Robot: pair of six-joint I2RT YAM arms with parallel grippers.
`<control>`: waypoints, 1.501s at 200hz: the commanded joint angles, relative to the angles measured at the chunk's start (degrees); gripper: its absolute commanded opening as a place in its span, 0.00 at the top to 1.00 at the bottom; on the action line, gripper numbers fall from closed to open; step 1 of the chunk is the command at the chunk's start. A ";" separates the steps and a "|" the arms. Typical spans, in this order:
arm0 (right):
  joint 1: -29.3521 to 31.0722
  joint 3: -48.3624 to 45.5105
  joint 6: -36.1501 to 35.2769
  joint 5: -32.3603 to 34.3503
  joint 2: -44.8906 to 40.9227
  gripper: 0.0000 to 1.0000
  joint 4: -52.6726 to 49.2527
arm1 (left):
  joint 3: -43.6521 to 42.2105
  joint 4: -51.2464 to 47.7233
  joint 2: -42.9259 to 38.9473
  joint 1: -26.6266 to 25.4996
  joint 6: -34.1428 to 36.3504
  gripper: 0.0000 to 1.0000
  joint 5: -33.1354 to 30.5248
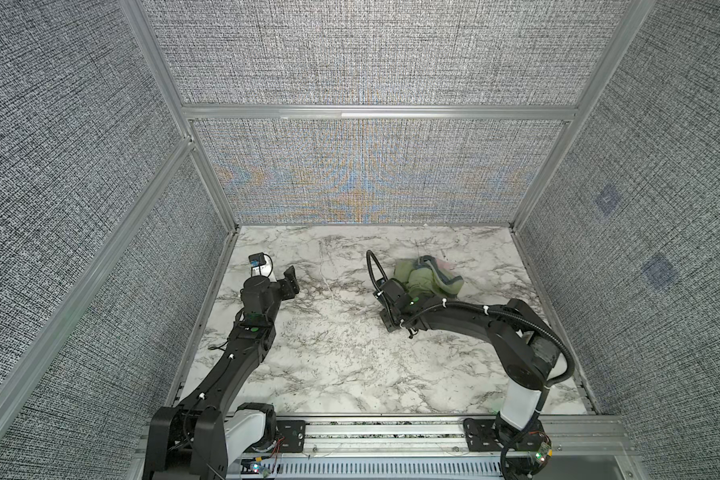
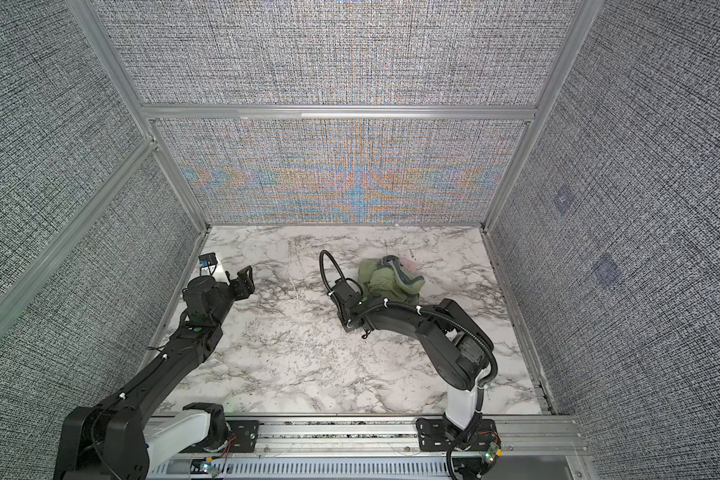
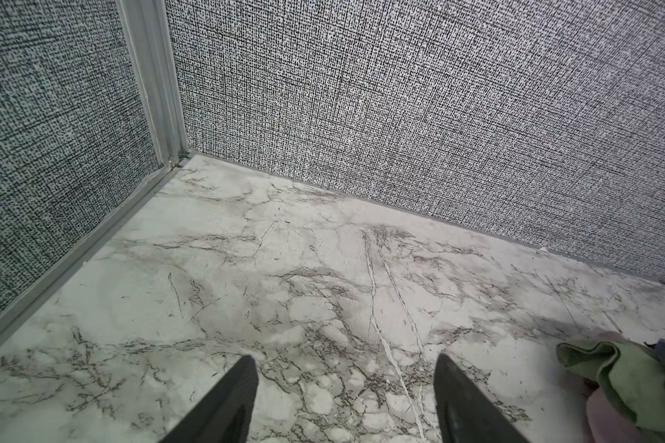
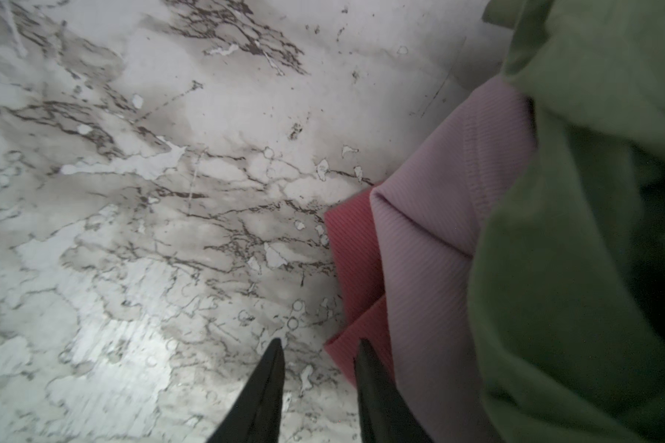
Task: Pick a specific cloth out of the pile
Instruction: 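Reach the right gripper to the cloth pile and grasp the magenta cloth, then lift the magenta cloth out of the pile with the right gripper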
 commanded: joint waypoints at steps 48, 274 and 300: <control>0.06 1.71 1.49 5.97 2.18 0.64 -3.91 | 0.24 -0.47 0.73 -0.06 0.11 0.26 0.17; -9.74 -0.60 0.81 7.09 3.13 1.00 2.04 | 0.55 -0.47 1.86 -0.07 0.75 0.26 -0.76; -11.99 -1.70 -0.28 6.33 1.75 1.00 3.55 | 0.55 -0.55 1.75 -0.10 0.67 0.26 -0.75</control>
